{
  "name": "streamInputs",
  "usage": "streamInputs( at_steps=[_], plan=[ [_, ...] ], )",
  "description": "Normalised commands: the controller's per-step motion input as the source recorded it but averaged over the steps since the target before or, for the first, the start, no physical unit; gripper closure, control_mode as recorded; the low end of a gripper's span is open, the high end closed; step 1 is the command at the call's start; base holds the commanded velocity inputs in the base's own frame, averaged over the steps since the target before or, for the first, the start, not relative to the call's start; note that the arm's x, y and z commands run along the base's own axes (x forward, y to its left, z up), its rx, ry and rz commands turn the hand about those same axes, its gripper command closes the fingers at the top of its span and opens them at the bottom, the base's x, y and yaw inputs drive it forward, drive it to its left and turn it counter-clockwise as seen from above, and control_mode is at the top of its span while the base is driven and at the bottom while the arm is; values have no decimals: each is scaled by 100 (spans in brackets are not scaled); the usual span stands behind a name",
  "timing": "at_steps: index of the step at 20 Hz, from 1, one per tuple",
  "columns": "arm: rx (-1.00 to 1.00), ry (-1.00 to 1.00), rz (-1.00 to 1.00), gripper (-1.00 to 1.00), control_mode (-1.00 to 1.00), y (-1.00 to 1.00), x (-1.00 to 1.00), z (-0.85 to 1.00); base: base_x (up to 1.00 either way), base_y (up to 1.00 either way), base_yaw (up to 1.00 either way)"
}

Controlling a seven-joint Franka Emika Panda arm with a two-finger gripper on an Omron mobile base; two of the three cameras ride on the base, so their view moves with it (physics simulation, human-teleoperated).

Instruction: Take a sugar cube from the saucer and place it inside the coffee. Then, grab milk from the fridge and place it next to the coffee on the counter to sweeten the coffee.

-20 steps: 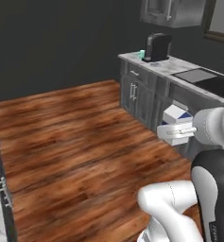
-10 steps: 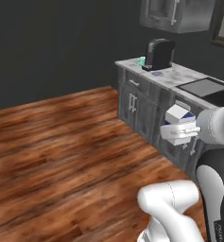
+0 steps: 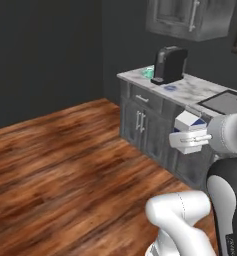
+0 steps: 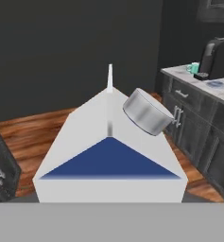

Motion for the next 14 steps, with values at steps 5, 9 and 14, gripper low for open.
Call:
streamInputs(
  at_steps=[5,9,14],
  plan=[
    [0,0,0,100,100,0,0,0,100,32,-28],
    [0,0,0,100,100,0,0,0,100,36,-32],
    [0,0,0,100,100,0,0,0,100,41,-36]
  ],
)
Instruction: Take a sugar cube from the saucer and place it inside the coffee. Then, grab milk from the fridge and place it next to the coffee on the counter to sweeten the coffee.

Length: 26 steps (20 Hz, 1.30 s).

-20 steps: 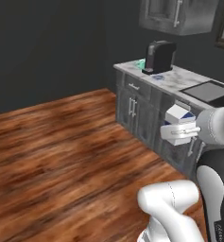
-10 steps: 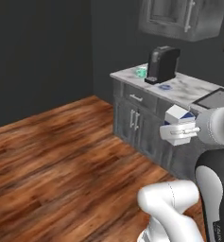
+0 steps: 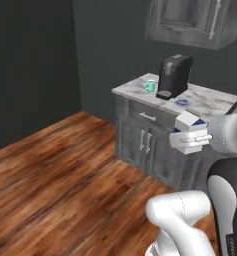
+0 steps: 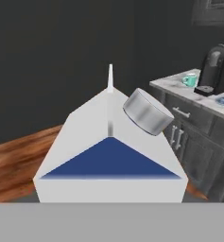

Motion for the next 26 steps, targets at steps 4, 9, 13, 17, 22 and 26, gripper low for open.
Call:
streamInputs(
  at_steps=[4,9,13,17,22,26],
  plan=[
    [0,0,0,100,100,0,0,0,100,48,-39],
    [0,0,0,100,100,0,0,0,100,56,-42],
    [0,0,0,100,100,0,0,0,100,69,-46],
    [0,0,0,100,100,0,0,0,100,76,-47],
    [0,0,0,100,100,0,0,0,100,88,-49],
    [0,0,0,100,100,0,0,0,100,100,-53]
  ],
)
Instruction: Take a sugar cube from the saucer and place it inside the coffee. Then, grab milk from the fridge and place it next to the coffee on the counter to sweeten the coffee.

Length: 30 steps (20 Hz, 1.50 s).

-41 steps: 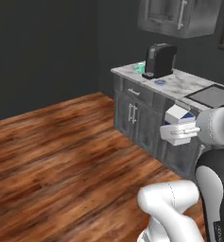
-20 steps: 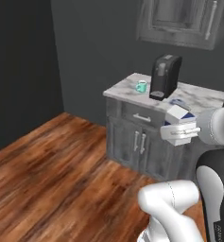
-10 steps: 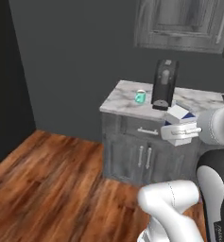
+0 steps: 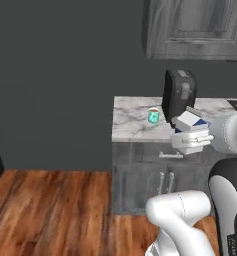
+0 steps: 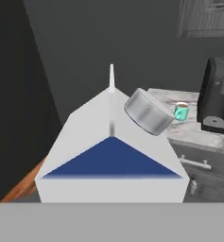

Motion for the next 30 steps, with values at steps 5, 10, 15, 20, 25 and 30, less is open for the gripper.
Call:
streamInputs(
  at_steps=[5,10,15,20,25,30],
  plan=[
    [0,0,0,100,100,0,0,0,100,91,-59],
    [0,0,0,100,100,0,0,0,81,48,-52],
    [0,0,0,100,100,0,0,0,33,1,-10],
    [0,0,0,100,100,0,0,0,11,0,-2],
    [0,10,-20,100,-100,17,34,-13,0,0,0],
    [0,21,-38,100,-100,24,79,-21,0,0,0]
  ],
)
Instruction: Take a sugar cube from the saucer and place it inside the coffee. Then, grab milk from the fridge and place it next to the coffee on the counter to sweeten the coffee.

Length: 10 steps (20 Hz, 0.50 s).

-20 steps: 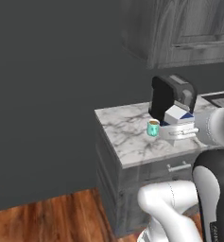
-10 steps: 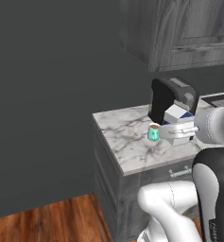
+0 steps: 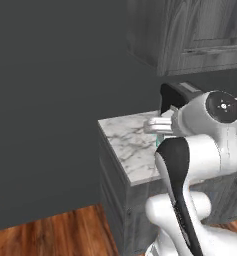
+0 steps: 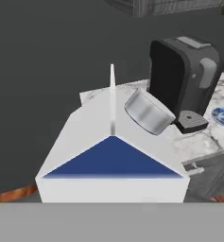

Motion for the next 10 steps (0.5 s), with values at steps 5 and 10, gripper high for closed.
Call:
streamInputs(
  at_steps=[5,10],
  plan=[
    [-3,22,-48,100,-100,9,51,-54,0,0,0],
    [-11,15,-62,100,-100,0,60,-51,0,0,0]
  ],
)
